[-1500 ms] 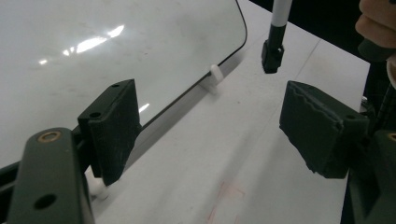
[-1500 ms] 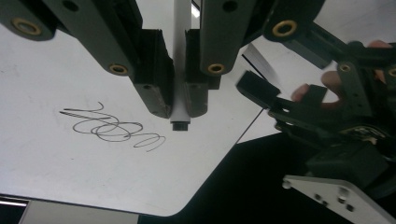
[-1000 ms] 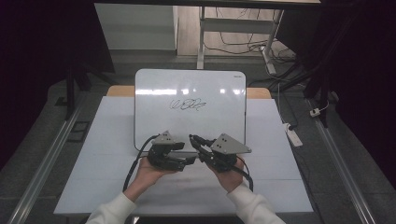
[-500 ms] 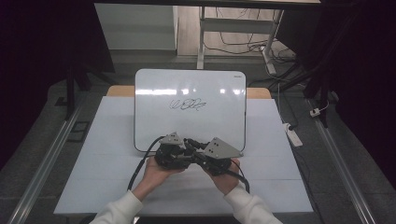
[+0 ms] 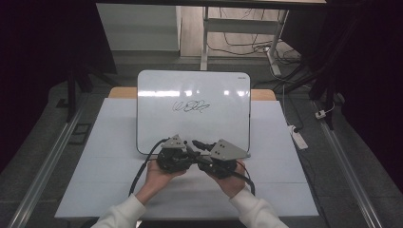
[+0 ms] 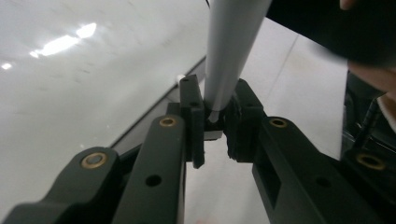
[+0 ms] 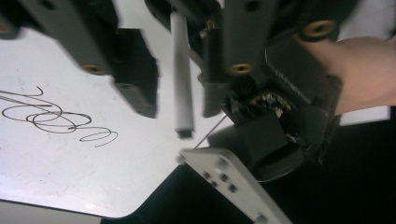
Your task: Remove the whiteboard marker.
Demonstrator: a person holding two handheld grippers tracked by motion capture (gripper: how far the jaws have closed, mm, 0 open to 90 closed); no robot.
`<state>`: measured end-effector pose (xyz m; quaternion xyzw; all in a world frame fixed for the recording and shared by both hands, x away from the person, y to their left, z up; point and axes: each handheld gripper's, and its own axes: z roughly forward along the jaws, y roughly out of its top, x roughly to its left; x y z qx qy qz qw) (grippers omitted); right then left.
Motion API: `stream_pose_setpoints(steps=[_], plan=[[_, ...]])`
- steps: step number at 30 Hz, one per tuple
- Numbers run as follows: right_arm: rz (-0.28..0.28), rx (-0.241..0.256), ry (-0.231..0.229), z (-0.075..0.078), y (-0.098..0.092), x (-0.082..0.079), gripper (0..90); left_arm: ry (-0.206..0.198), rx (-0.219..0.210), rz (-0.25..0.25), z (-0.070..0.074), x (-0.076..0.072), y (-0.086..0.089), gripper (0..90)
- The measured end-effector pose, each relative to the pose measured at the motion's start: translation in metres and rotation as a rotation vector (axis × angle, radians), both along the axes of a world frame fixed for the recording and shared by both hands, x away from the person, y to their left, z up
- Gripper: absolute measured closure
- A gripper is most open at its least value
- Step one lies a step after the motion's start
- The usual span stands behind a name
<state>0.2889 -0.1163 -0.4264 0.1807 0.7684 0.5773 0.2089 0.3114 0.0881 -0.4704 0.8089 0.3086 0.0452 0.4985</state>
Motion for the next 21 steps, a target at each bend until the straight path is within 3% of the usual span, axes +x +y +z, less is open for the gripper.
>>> stream_pose_setpoints(steps=[4,11,13,14,16,21], plan=[[-0.021,0.026,0.037,0.001,-0.032,0.006,50.1,-0.038,-0.033,0.038,0.006,0.0,0.019,77.4],[-0.114,-0.021,0.141,-0.024,-0.105,0.01,47.6,-0.08,-0.056,0.093,0.01,0.005,0.046,77.4],[-0.125,-0.035,0.149,-0.028,-0.115,0.009,47.5,-0.088,-0.057,0.1,0.011,0.005,0.05,77.5],[-0.156,-0.068,0.161,-0.036,-0.133,0.007,47.2,-0.105,-0.063,0.116,0.012,0.006,0.055,77.4],[-0.188,-0.087,0.168,-0.041,-0.151,0.005,47.0,-0.115,-0.074,0.133,0.013,0.007,0.061,77.5],[-0.252,-0.075,0.194,-0.05,-0.185,0.003,46.7,-0.152,-0.092,0.164,0.02,0.007,0.072,77.5]])
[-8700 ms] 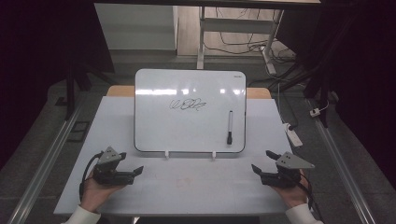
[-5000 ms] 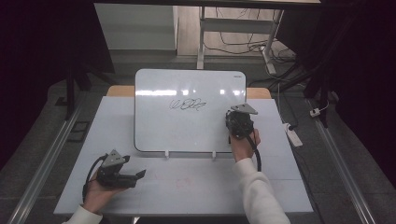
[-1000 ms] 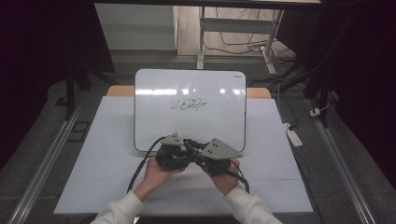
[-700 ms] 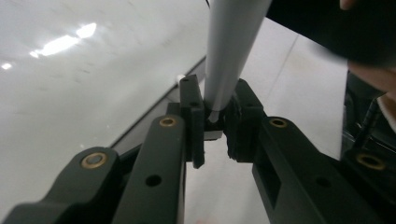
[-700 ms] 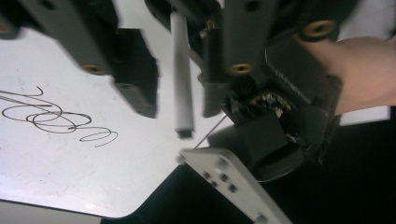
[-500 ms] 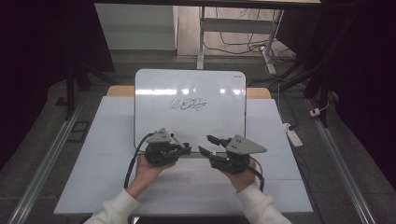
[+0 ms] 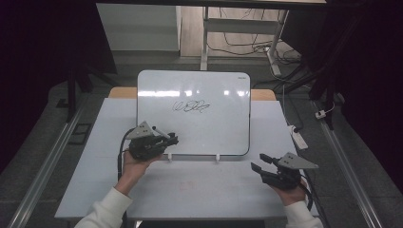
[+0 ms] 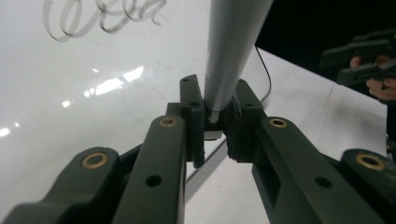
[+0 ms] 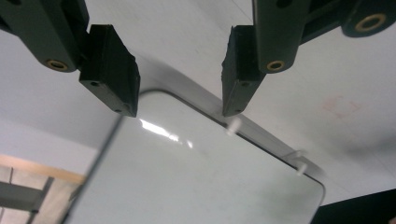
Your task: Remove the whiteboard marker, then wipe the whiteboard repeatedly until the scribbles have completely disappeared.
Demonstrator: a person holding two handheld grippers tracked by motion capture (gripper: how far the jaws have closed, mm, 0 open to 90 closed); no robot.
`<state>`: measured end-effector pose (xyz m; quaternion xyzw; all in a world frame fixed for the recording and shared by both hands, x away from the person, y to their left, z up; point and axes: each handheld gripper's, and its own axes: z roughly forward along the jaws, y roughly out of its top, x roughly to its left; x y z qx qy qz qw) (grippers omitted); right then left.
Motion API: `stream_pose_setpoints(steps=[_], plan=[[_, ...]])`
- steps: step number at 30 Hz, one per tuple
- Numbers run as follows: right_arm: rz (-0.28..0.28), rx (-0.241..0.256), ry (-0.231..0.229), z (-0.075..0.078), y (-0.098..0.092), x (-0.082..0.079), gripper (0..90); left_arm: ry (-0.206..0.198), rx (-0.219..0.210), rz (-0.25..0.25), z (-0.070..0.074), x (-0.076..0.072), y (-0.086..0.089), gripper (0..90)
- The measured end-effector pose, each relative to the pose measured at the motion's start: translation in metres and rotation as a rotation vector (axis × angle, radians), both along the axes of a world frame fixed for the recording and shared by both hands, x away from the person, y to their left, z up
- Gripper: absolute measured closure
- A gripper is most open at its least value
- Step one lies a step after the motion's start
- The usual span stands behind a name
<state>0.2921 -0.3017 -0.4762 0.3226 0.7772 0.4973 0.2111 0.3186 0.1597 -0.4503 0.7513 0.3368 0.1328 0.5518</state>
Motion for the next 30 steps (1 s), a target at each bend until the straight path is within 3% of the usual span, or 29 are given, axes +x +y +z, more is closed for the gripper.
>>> stream_pose_setpoints(steps=[5,7,10,13,16,17,21,25,30], plan=[[-0.023,0.005,0.016,-0.005,-0.007,0.005,46.8,-0.038,-0.017,0.038,0.006,0.001,0.007,77.5],[-0.022,-0.003,0.02,-0.007,-0.007,0.007,46.8,-0.068,-0.029,0.087,0.008,0.008,0.013,77.4],[-0.017,-0.013,0.019,-0.008,-0.005,0.008,46.9,-0.09,-0.042,0.144,0.011,0.026,0.018,77.5],[-0.011,-0.022,0.022,-0.01,-0.003,0.008,46.9,-0.118,-0.019,0.204,0.014,0.048,0.021,77.5],[-0.005,-0.025,0.025,-0.011,-0.003,0.009,46.9,-0.114,-0.053,0.244,0.015,0.069,0.025,77.5],[-0.005,-0.023,0.029,-0.012,-0.003,0.009,46.9,-0.109,-0.065,0.251,0.014,0.076,0.025,77.5],[-0.003,-0.022,0.035,-0.014,-0.003,0.011,46.9,-0.124,-0.043,0.267,0.014,0.092,0.018,77.5],[0.001,-0.026,0.035,-0.014,-0.002,0.01,46.9,-0.141,-0.007,0.27,0.012,0.102,0.006,77.5],[0.003,-0.021,0.034,-0.013,-0.001,0.01,47.0,-0.143,-0.005,0.249,0.005,0.11,-0.01,77.6]])
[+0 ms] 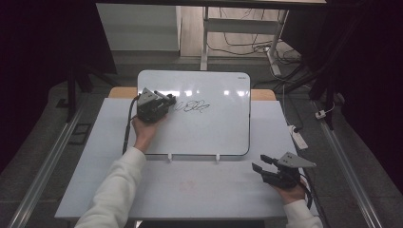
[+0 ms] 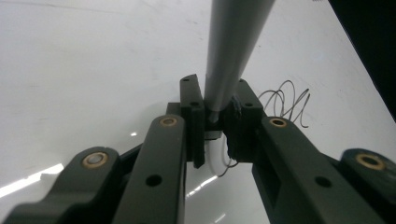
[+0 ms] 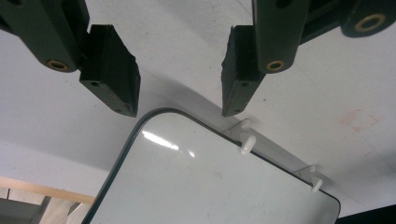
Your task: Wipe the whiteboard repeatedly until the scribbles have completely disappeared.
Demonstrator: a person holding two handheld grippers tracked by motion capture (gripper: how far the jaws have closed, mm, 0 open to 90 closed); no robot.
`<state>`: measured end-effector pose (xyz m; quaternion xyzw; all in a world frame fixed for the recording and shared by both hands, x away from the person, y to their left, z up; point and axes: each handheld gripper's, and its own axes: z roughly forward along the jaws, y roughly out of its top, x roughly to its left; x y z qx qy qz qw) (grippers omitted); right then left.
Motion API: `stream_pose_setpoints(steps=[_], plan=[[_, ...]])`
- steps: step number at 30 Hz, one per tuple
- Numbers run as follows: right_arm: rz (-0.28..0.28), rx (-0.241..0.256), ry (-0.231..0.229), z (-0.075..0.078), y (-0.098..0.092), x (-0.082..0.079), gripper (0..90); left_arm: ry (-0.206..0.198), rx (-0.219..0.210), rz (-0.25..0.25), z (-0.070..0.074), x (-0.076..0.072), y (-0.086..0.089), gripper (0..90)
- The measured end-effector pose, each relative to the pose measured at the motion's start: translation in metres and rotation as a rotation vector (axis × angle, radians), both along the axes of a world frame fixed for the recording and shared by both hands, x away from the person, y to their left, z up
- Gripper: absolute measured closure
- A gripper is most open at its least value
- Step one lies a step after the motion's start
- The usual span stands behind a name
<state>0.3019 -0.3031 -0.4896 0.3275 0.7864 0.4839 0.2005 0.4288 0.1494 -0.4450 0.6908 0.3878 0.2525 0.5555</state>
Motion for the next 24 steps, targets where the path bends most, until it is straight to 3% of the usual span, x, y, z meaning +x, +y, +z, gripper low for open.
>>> stream_pose_setpoints(steps=[4,7,10,16,19,21,22,23,24], plan=[[0.005,-0.003,0.001,0.0,0.001,0.0,46.9,-0.028,0.02,-0.013,-0.002,0.0,-0.009,77.6],[0.003,-0.002,0.004,-0.001,0.001,0.0,46.9,-0.043,0.015,0.04,0.0,0.0,0.005,77.6],[0.001,0.006,0.003,0.0,0.0,0.0,46.9,-0.035,-0.011,0.048,-0.001,0.0,0.016,77.7],[0.01,-0.002,0.002,0.0,0.003,-0.001,46.7,-0.042,0.005,-0.021,-0.007,-0.001,-0.017,77.7],[0.002,0.001,0.0,0.0,0.001,-0.001,46.6,-0.061,0.031,-0.015,-0.006,-0.002,-0.022,77.7],[-0.002,0.006,0.002,0.0,-0.001,-0.001,46.6,-0.068,0.005,0.043,-0.004,0.0,-0.007,77.8],[-0.004,0.008,0.003,0.0,-0.001,0.0,46.6,-0.068,0.005,0.043,-0.004,0.0,-0.007,77.8],[-0.005,0.009,0.004,-0.001,-0.002,0.0,46.6,-0.053,-0.054,0.066,-0.003,0.002,0.007,77.8],[-0.004,0.01,0.005,-0.001,-0.002,0.0,46.6,-0.053,-0.054,0.066,-0.003,0.002,0.007,77.8]])
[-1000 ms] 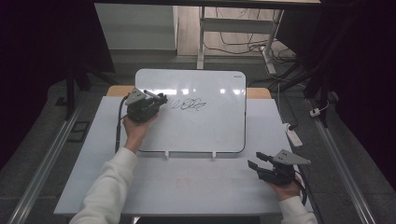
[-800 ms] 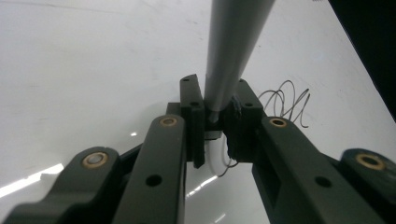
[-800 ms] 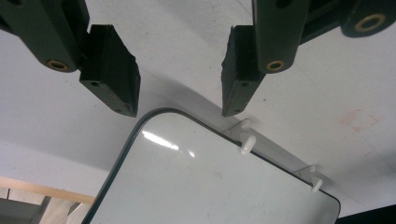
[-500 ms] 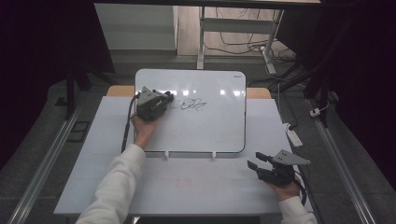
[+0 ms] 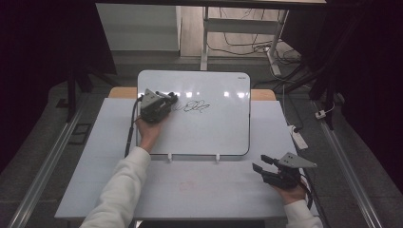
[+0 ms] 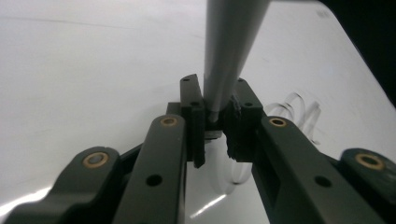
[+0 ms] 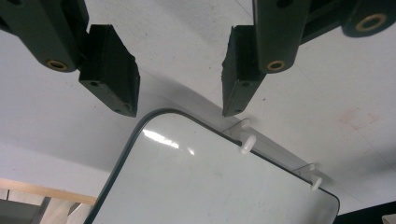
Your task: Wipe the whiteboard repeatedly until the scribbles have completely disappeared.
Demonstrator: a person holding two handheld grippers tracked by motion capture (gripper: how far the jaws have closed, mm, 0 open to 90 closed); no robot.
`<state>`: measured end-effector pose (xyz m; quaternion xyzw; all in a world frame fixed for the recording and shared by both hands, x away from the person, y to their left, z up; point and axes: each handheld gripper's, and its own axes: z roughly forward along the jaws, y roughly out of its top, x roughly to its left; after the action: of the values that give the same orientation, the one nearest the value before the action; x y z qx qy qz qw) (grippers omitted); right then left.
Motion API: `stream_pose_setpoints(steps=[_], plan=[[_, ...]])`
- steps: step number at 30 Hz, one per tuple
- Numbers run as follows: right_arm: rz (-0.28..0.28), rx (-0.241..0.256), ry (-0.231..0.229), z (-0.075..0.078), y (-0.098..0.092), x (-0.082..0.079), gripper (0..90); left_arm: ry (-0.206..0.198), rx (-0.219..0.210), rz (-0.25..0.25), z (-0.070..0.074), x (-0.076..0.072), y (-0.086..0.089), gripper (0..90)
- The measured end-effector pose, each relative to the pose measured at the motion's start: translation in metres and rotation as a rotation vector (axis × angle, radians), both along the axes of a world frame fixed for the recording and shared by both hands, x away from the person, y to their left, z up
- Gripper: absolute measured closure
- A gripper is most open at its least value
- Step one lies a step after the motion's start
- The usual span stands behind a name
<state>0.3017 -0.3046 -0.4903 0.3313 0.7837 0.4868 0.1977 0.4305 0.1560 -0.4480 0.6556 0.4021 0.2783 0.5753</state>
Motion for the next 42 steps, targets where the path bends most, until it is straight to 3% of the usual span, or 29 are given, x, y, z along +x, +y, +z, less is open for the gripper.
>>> stream_pose_setpoints(steps=[1,4,6,8,12,13,14,15,19,23,25,27,29,32,34,36,38,39,42], plan=[[0.002,-0.002,0.0,0.0,0.001,0.0,46.5,0.007,-0.016,-0.003,-0.001,0.0,0.0,77.9],[0.011,-0.009,0.0,0.0,0.003,0.0,46.4,0.011,-0.013,-0.033,-0.003,0.0,-0.012,77.9],[0.015,-0.015,-0.001,0.0,0.005,-0.001,46.3,0.011,0.009,-0.09,-0.007,-0.001,-0.039,77.9],[0.011,-0.017,-0.002,0.0,0.005,-0.001,46.3,-0.005,0.042,-0.094,-0.008,-0.003,-0.051,77.8],[0.003,-0.009,-0.004,0.0,0.002,-0.001,46.3,-0.014,0.039,-0.06,-0.004,-0.001,-0.042,77.9],[-0.002,-0.005,-0.001,0.0,0.001,-0.001,46.2,-0.005,-0.002,-0.024,-0.001,0.003,-0.028,77.8],[-0.003,-0.003,0.001,0.0,0.0,0.0,46.1,0.003,-0.025,-0.026,0.0,0.005,-0.025,77.9],[-0.003,-0.001,0.002,0.0,0.001,0.0,46.0,0.004,-0.024,-0.024,0.0,0.006,-0.027,77.9],[0.005,-0.009,-0.004,0.001,0.003,-0.001,45.9,0.0,-0.013,-0.079,-0.001,0.009,-0.059,77.9],[0.006,-0.014,-0.002,0.0,0.003,-0.001,45.7,-0.006,0.044,-0.141,-0.003,0.008,-0.094,77.8],[0.001,-0.008,-0.001,0.0,0.002,0.0,45.7,-0.014,0.058,-0.122,0.001,0.009,-0.091,77.8],[-0.003,-0.004,0.0,0.0,0.001,0.0,45.7,-0.011,0.037,-0.075,0.006,0.013,-0.077,77.8],[-0.003,-0.001,-0.002,0.001,0.001,-0.001,45.6,0.006,0.014,-0.077,0.009,0.017,-0.071,77.9],[0.002,-0.003,-0.003,0.001,0.002,-0.001,45.5,-0.005,0.045,-0.09,0.007,0.015,-0.081,77.8],[0.006,-0.009,-0.004,0.001,0.004,-0.001,45.4,-0.015,0.088,-0.142,0.001,0.009,-0.104,77.8],[0.006,-0.011,-0.003,0.0,0.004,-0.001,45.4,-0.021,0.1,-0.149,0.0,0.008,-0.108,77.8],[0.0,-0.01,-0.003,0.0,0.003,-0.001,45.4,-0.028,0.106,-0.143,0.001,0.009,-0.106,77.8],[-0.001,-0.008,-0.004,0.001,0.002,-0.001,45.4,-0.031,0.09,-0.098,0.005,0.011,-0.095,77.8],[-0.001,-0.004,-0.005,0.001,0.002,-0.001,45.4,-0.018,0.067,-0.09,0.008,0.014,-0.083,77.9]])
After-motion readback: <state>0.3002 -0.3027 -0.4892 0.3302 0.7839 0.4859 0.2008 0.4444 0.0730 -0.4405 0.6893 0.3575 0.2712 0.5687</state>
